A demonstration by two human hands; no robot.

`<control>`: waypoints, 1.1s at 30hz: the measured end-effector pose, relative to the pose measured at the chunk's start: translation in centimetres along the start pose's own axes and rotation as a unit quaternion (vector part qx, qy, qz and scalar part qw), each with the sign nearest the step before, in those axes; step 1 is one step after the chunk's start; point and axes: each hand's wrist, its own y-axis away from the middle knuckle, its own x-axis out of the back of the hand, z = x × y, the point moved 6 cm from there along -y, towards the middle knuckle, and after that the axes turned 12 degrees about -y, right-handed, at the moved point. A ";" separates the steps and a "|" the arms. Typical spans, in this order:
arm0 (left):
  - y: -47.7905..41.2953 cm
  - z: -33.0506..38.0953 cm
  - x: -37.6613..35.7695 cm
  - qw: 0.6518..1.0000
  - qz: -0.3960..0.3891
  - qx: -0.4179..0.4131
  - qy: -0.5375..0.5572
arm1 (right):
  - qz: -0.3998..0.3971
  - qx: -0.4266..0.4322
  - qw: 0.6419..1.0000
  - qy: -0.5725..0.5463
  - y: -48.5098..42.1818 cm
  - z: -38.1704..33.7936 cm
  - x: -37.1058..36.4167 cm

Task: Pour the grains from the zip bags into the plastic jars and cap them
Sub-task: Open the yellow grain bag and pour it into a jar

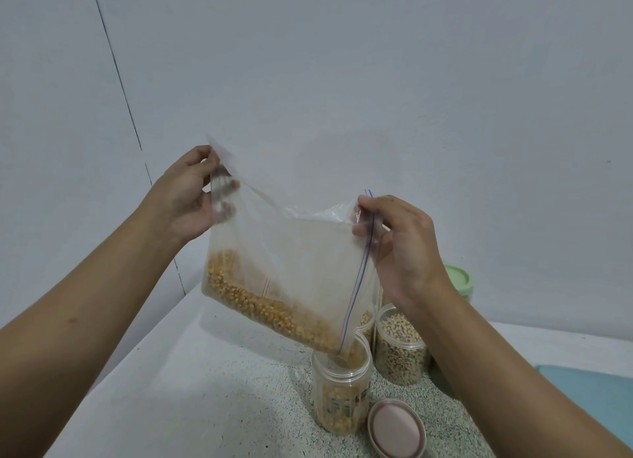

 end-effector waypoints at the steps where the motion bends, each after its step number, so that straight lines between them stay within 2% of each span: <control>1: 0.0 0.0 0.0 1.000 0.000 0.000 0.000 | 0.000 0.000 1.000 0.001 0.0 0.0 0.0; 33: -0.5 0.6 0.2 1.000 -0.012 -0.002 -0.019 | 0.013 -0.006 1.000 -0.012 -0.5 0.3 -0.1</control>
